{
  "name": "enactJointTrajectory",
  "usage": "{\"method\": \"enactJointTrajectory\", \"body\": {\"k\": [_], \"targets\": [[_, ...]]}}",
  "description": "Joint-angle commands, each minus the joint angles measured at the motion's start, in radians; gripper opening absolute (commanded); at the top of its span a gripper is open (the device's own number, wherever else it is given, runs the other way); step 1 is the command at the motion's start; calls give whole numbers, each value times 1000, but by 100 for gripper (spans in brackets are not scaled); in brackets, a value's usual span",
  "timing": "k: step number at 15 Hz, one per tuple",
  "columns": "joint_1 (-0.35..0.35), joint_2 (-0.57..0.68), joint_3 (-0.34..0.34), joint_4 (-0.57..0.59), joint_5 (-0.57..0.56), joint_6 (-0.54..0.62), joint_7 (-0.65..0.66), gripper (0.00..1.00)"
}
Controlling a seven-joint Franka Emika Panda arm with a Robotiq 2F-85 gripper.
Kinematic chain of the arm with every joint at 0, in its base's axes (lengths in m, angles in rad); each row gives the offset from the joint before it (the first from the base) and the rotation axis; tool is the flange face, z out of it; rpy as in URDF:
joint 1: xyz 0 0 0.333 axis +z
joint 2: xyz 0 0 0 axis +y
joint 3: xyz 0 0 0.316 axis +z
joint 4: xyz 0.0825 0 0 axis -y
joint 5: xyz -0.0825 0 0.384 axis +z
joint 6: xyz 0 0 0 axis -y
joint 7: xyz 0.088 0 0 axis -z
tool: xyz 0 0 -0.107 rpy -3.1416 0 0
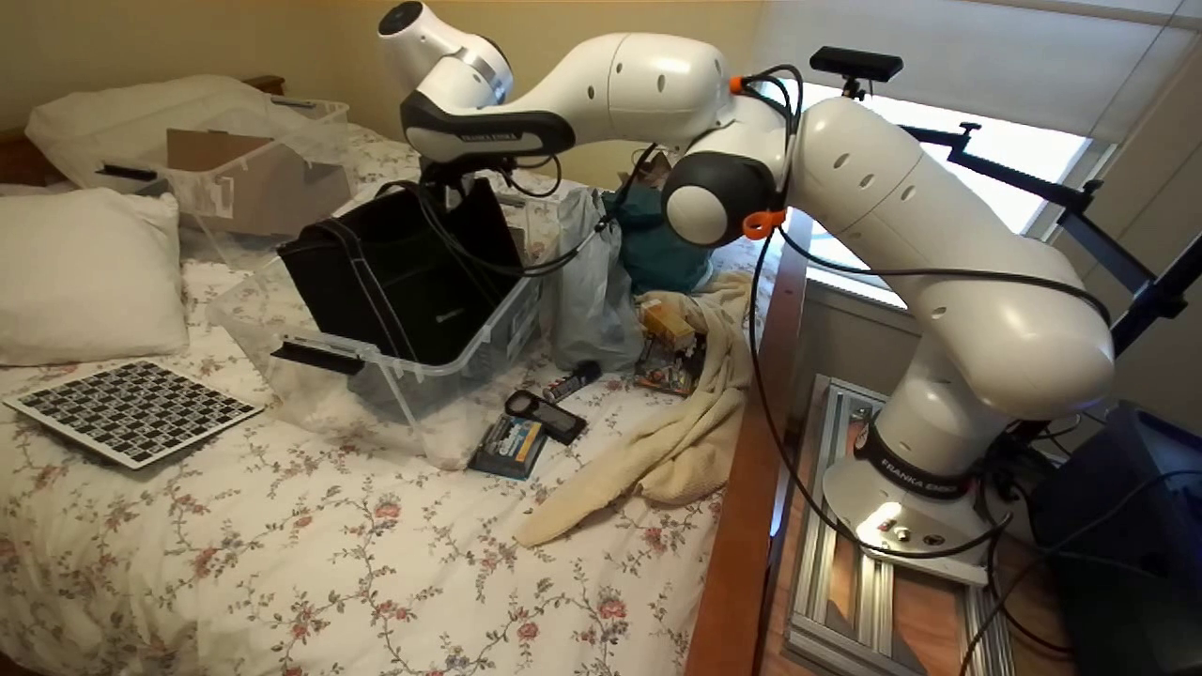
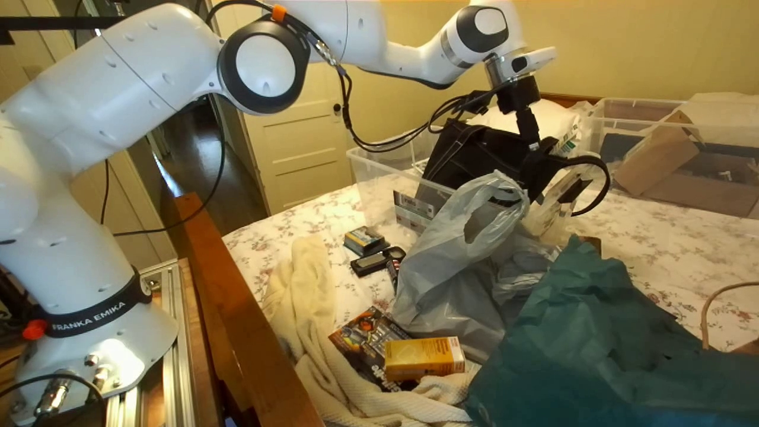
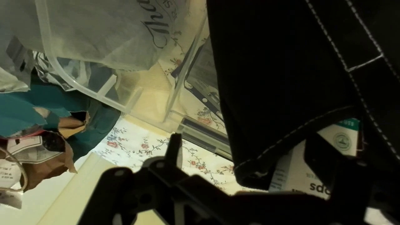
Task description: Remove the white box from the front small pocket of the black bag and put it in the big pocket
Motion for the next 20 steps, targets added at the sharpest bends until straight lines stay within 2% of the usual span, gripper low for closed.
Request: {"method": "enactJointTrajectory", "body": {"k": [1,2,3,5,13,14,15,17,20], "targets": [[-9,29,7,48,25,-13,54,100],[-9,29,9,47,26,-16,55,95],[-9,30,9,45,25,-22,53,72],[-8,28,11,42,25,-41,40,69],[-9,30,19,46,28,-104,32,11],[-9,31,20,47,28,-112,32,18],[-11,32,24,49,32,-121,33,47],[-11,34,27,51,34,-131,32,44],[-13,37,31,55,38,-142,40,65]]}}
